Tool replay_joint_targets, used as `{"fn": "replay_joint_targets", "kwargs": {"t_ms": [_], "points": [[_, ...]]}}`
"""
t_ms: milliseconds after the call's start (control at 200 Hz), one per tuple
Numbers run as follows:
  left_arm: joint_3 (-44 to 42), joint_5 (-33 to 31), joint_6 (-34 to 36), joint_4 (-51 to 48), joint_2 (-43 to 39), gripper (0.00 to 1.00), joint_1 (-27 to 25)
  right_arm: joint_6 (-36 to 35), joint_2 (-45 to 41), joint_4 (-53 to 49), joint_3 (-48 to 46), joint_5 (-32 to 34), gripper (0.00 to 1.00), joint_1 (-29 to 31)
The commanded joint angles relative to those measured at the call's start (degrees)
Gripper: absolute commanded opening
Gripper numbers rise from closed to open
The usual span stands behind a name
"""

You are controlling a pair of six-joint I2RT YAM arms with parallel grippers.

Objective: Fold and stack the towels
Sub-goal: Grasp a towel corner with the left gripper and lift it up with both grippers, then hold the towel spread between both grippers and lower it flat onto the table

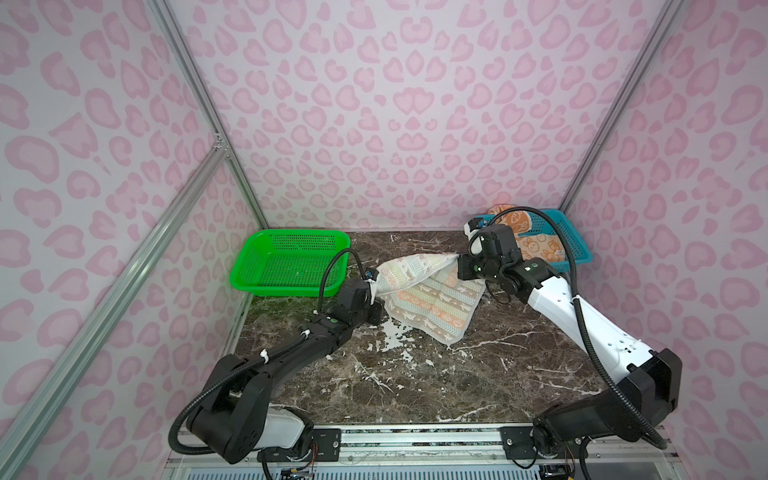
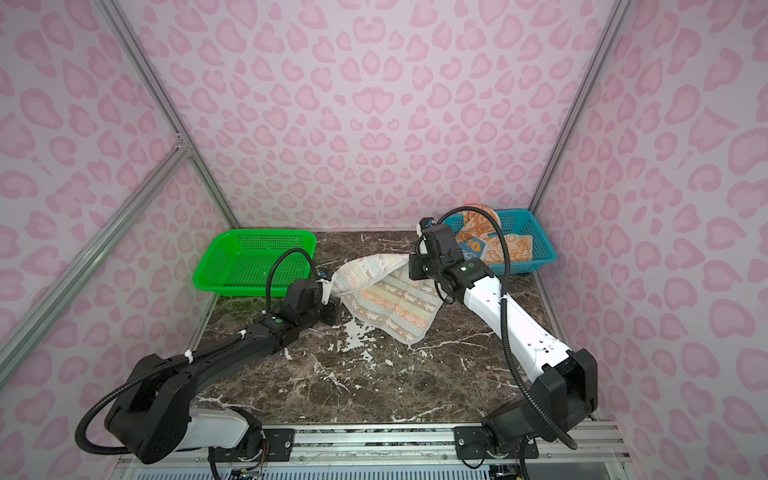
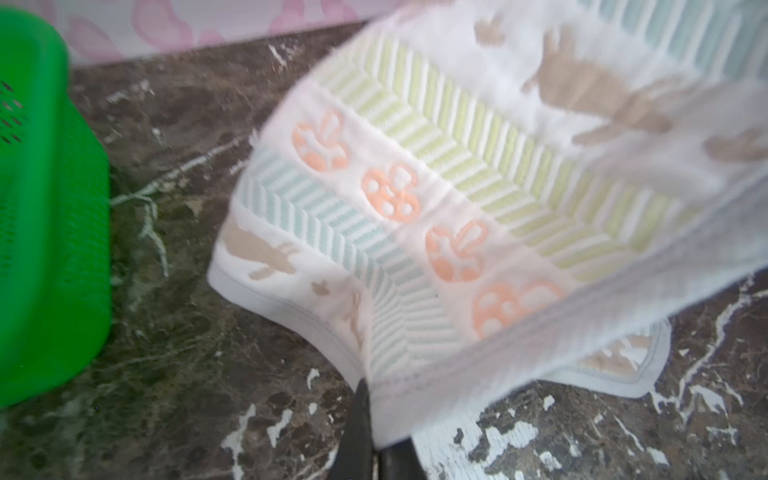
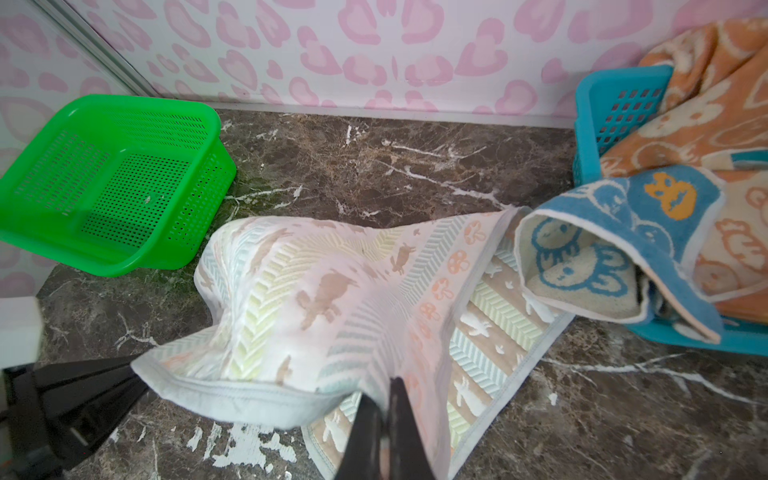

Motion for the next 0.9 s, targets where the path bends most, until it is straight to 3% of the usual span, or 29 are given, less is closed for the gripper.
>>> {"fn": "replay_joint_targets", "kwargs": {"t_ms": [0,255,460,705,900], "points": [[4.89,-1.57,6.32,-2.05,-3.51,0.04,1.3,-5.34,-0.46,-2.51,3.02,0.96,0.0,-0.31],[21.32,-4.54,21.75,-10.48,-8.15,0.04,3.22,-13.19,-2.94,-10.59,14.16,-0.62,0.0,-0.2],[31.81,0.1,30.81,-14.32,-13.27,0.04,3.49,-15.97,-9.02,-14.62,20.29,-4.75,0.0,-0.14],[38.65,13.94,34.34,-16.78,-20.87,0.04,3.48,-16.85,-14.31,-19.34,28.76,-4.59,0.0,4.71],[42.26,19.27,32.44,-19.12,-24.33,0.04,3.5,-16.05,-18.74,-17.62,30.48,-6.45,0.0,6.6]]}}
